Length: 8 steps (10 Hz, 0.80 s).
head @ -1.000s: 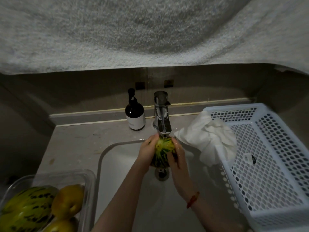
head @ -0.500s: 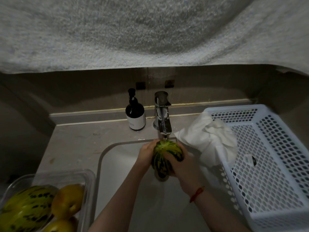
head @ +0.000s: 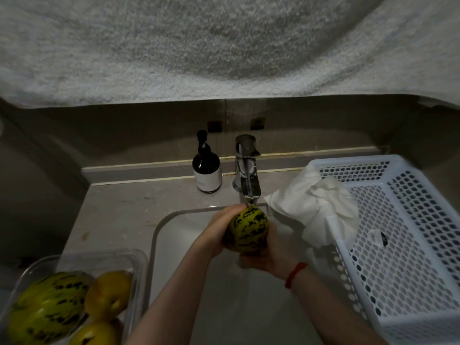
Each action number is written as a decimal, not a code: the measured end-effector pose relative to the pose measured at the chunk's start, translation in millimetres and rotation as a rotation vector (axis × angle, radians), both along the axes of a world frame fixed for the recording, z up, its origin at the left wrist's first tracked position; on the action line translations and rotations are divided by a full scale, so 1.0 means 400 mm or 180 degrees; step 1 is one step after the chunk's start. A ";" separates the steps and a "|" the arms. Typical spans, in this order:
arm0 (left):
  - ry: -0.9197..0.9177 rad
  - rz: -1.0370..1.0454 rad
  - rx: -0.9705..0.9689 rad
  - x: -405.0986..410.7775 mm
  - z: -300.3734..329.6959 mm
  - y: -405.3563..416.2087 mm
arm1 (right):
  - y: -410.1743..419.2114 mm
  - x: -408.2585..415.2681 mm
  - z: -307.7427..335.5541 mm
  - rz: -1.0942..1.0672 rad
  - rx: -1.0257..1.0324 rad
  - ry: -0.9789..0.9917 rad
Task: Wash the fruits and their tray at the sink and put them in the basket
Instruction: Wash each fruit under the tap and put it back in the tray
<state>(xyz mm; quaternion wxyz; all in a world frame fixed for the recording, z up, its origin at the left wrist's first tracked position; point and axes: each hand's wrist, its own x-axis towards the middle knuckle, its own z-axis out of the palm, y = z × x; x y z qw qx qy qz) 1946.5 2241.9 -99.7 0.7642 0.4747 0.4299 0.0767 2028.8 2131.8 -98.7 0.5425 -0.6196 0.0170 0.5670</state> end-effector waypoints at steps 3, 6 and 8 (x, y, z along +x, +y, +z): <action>0.0049 0.0151 -0.1343 -0.004 0.004 -0.003 | 0.052 0.018 0.023 0.0516 0.0972 -0.2668; 0.0032 0.0237 -0.0645 -0.039 -0.008 -0.018 | 0.147 0.055 0.028 0.0198 -0.0282 -0.0256; -0.0646 0.0197 0.0043 -0.068 0.017 -0.034 | 0.173 0.056 0.056 0.0364 -0.0180 0.0115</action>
